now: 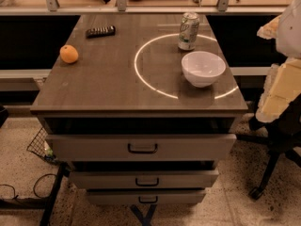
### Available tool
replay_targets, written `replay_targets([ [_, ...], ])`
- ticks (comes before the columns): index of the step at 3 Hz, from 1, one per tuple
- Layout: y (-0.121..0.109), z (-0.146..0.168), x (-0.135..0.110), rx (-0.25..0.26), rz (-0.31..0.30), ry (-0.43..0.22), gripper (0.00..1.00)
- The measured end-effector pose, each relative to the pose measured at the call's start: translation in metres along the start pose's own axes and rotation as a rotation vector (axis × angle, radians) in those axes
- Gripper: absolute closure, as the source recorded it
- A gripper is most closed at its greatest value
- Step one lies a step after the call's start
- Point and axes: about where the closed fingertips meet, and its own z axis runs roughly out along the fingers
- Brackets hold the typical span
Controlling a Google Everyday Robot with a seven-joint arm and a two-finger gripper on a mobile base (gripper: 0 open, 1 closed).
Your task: Move white bowl near orange
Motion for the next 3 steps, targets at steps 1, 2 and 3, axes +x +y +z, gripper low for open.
replay_targets([
  [1,0.0,0.0,0.0,0.002,-0.001,0.0,0.0],
  [2,-0.009,0.018,-0.01,0.009,-0.041,0.027,0.0],
  [3,-0.025,0.049,-0.022,0.007,-0.085,0.07,0.0],
])
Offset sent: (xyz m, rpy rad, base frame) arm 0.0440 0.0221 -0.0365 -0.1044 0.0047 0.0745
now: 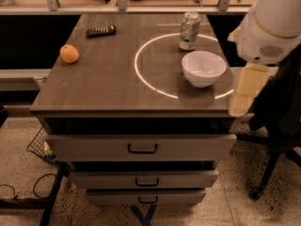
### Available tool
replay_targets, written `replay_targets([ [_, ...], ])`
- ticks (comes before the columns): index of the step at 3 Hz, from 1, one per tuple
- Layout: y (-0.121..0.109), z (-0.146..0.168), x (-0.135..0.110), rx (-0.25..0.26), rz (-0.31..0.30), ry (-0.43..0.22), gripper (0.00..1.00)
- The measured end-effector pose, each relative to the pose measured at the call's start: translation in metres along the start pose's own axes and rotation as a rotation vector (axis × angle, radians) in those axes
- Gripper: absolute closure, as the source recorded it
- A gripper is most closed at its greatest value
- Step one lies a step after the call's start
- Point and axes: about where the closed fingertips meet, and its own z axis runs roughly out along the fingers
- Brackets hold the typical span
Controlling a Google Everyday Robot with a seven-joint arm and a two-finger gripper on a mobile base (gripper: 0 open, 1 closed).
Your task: Move white bowl near orange
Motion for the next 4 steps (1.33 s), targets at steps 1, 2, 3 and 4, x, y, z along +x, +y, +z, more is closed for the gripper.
replay_targets([
  [1,-0.012,0.03,-0.011,-0.005,-0.041,0.047,0.0],
  [2,-0.03,0.06,-0.017,-0.01,-0.066,0.067,0.0],
  [3,-0.044,0.085,-0.024,-0.028,-0.067,0.032,0.0],
  [4,-0.053,0.105,-0.03,-0.054,-0.053,-0.015,0.0],
])
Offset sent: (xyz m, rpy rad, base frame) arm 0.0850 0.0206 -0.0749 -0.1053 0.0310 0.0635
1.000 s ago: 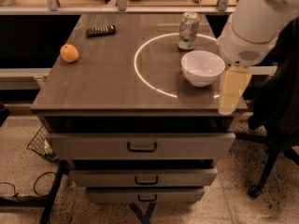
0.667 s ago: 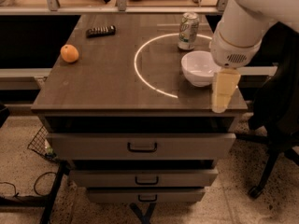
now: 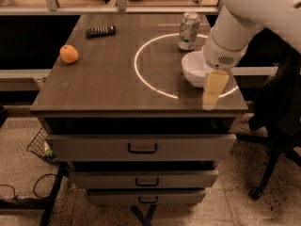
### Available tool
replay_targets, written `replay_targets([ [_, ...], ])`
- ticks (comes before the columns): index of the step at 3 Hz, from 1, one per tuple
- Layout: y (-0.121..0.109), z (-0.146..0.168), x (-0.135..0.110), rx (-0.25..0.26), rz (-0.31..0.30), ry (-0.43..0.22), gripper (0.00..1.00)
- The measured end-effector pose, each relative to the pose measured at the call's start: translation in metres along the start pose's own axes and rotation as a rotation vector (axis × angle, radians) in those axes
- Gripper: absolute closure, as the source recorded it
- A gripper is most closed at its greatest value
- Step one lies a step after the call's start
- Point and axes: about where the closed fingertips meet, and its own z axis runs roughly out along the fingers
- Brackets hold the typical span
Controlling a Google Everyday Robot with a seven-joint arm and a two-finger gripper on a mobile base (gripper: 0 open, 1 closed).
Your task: Move white bowl near orange
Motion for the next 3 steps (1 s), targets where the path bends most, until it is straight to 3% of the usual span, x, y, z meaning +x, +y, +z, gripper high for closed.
replay_targets([
  [2,-0.001,0.042,-0.007,-0.076,0.022,-0.062,0.39],
  [3,-0.002,0.037,-0.008,-0.078,0.022,-0.064,0.63],
])
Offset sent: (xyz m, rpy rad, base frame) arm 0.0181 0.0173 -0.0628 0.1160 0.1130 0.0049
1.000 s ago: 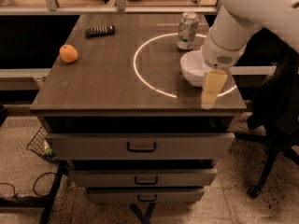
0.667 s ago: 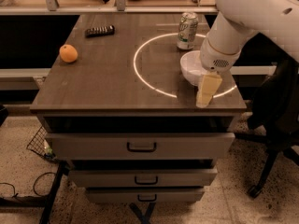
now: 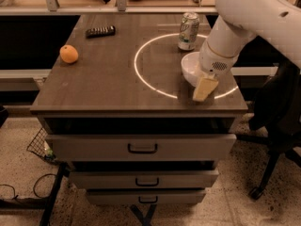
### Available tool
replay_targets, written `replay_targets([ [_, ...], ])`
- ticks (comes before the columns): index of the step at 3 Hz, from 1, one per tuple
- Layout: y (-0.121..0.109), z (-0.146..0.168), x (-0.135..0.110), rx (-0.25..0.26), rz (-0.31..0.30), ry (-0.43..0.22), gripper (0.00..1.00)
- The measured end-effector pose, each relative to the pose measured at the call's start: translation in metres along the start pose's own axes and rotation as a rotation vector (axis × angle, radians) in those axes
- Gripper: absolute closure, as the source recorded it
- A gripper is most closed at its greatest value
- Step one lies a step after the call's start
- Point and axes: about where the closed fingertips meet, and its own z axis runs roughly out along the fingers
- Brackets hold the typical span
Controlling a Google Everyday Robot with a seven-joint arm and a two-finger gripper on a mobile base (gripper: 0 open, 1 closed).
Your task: Move white bowl near orange
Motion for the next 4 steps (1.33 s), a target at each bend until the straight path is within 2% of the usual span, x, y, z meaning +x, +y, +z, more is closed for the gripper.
replay_targets([
  [1,0.0,-0.001,0.0,0.0,0.0,0.0,0.87],
  [2,0.0,-0.002,-0.001,-0.001,-0.001,0.0,1.0],
  [3,0.0,-0.002,-0.001,-0.001,-0.001,0.0,1.0],
  [4,-0.001,-0.032,-0.018,0.062,-0.049,-0.012,1.0],
])
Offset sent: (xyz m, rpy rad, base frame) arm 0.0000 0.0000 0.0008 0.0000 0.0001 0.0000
